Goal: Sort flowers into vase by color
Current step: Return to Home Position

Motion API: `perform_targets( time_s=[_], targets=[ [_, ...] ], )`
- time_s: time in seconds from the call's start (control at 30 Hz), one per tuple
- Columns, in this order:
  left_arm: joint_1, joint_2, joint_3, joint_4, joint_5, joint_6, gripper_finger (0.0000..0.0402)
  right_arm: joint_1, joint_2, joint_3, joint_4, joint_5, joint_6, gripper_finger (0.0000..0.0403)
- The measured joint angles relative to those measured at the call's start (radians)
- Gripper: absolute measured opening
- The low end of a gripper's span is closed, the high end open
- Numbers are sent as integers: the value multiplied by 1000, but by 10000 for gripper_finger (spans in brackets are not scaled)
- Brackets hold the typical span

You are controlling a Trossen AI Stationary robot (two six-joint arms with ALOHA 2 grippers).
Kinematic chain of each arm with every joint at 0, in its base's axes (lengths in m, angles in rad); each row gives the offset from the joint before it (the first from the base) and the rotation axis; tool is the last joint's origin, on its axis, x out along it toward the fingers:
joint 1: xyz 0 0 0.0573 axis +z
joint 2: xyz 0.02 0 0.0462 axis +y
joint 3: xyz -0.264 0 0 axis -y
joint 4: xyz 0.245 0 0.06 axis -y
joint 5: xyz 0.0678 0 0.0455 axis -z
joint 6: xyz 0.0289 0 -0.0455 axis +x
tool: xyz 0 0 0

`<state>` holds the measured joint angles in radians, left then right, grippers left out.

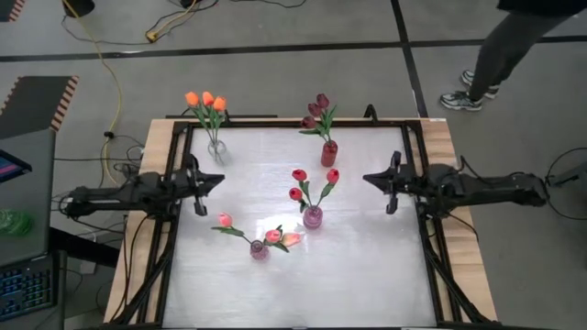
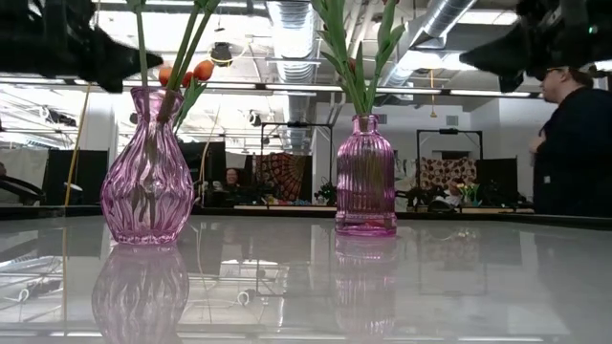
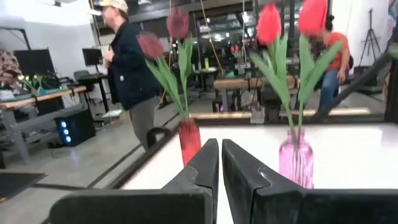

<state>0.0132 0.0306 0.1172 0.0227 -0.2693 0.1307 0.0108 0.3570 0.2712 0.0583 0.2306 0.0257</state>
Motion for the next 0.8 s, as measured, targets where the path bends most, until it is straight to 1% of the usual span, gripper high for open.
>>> perform_targets(
  time_s=[0.1, 0.23, 0.4, 0.47, 0.53, 0.67, 0.8],
  targets=[
    [0, 2, -58, 61, 0, 7, 9, -34, 1, -64, 78, -46, 1, 25],
    [0, 0, -107, 134, 2, 16, 9, -84, 1, -152, 217, -115, 10, 30],
    [4, 1, -107, 131, -4, 35, 9, -154, 1, -226, 334, -166, 28, 19],
    [11, 1, -107, 130, -4, 42, 9, -183, 1, -255, 385, -206, 29, 20],
    [19, 1, -107, 127, -4, 42, 9, -211, 2, -262, 409, -252, 30, 24],
    [37, 1, -107, 125, -4, 32, 9, -258, 2, -263, 399, -323, 30, 27],
    [45, 1, -108, 117, -1, 23, 9, -296, 2, -263, 398, -340, 29, 24]
  ],
)
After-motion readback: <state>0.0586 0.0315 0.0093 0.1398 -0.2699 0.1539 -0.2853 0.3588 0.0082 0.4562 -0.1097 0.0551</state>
